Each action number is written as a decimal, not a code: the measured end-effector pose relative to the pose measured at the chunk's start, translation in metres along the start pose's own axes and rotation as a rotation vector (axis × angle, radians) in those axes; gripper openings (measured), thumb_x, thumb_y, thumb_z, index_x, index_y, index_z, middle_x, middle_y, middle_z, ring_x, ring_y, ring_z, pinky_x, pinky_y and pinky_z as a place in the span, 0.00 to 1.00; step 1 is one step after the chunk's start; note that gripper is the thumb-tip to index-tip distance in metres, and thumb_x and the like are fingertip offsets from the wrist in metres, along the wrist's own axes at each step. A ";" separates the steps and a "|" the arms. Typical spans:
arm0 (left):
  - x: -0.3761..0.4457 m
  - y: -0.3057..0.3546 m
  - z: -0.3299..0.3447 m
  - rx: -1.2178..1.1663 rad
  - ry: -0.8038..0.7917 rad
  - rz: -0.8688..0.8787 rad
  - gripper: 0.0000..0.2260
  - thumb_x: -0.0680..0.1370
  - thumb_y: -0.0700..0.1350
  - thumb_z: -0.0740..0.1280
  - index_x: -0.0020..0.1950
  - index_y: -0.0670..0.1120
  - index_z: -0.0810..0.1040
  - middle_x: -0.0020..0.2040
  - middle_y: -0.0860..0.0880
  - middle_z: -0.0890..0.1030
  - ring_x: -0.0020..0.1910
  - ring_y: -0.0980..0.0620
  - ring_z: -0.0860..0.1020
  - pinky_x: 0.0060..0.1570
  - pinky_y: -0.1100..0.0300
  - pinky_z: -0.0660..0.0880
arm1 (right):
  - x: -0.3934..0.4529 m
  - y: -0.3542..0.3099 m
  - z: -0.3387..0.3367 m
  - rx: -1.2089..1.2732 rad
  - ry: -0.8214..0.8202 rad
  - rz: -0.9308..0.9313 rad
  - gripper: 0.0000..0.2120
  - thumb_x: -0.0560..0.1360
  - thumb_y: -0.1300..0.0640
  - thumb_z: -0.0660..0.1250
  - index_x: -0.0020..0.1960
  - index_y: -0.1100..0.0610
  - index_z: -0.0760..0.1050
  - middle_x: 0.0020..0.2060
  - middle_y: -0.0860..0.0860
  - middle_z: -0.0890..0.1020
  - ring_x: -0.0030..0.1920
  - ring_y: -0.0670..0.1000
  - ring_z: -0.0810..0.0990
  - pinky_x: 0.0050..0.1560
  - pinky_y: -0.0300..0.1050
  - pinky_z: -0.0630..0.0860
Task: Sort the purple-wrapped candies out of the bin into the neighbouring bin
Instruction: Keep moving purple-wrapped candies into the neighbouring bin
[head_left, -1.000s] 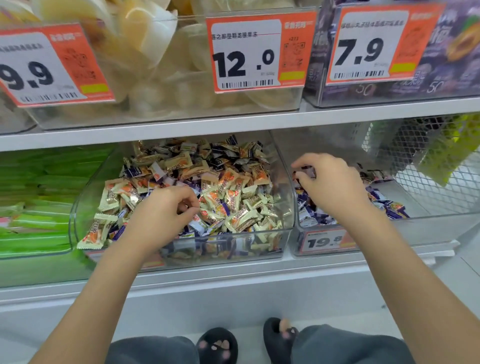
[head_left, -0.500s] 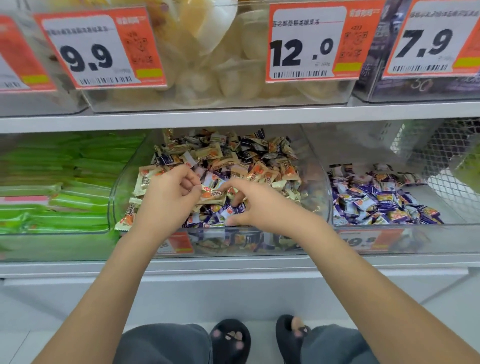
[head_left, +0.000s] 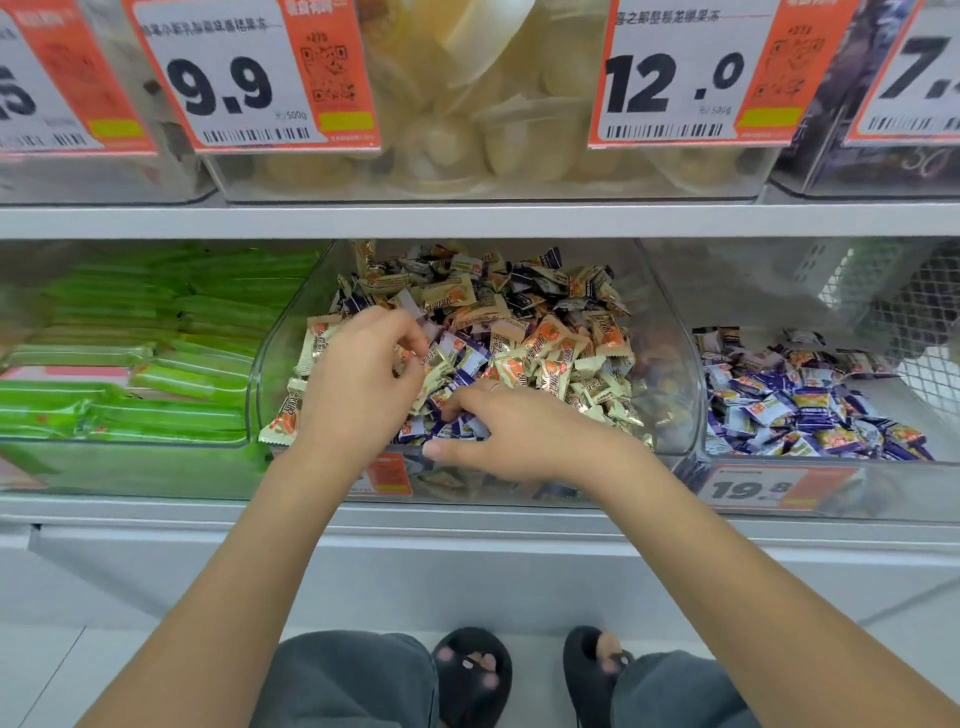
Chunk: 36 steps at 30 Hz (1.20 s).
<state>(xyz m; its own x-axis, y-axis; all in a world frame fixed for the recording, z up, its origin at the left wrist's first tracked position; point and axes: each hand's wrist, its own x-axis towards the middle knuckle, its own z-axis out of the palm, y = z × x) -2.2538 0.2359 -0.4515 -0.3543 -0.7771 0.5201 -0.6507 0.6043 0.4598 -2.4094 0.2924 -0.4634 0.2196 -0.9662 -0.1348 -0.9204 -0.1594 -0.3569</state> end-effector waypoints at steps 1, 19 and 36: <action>-0.001 -0.001 0.001 -0.002 -0.060 0.020 0.08 0.71 0.35 0.67 0.41 0.48 0.76 0.44 0.52 0.75 0.40 0.50 0.75 0.42 0.50 0.75 | 0.001 -0.001 0.002 -0.033 0.000 -0.007 0.30 0.72 0.31 0.59 0.65 0.50 0.69 0.61 0.50 0.74 0.56 0.53 0.75 0.49 0.46 0.71; -0.004 -0.012 -0.001 -0.088 -0.213 0.013 0.10 0.72 0.33 0.65 0.41 0.47 0.80 0.41 0.56 0.76 0.38 0.58 0.75 0.40 0.61 0.73 | 0.015 0.008 -0.007 0.528 -0.119 -0.055 0.18 0.80 0.47 0.59 0.31 0.47 0.71 0.28 0.40 0.70 0.31 0.40 0.69 0.39 0.37 0.66; -0.006 -0.013 -0.002 -0.098 -0.206 0.012 0.10 0.73 0.35 0.65 0.41 0.50 0.80 0.40 0.50 0.78 0.37 0.54 0.75 0.40 0.58 0.73 | 0.013 0.020 -0.002 0.563 -0.024 -0.042 0.12 0.75 0.39 0.64 0.52 0.46 0.78 0.32 0.34 0.75 0.34 0.35 0.73 0.38 0.29 0.66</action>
<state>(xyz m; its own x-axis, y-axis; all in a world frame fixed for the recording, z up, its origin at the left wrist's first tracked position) -2.2425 0.2331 -0.4592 -0.4980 -0.7829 0.3729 -0.5805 0.6204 0.5273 -2.4253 0.2763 -0.4705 0.2659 -0.9554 -0.1289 -0.5976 -0.0584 -0.7997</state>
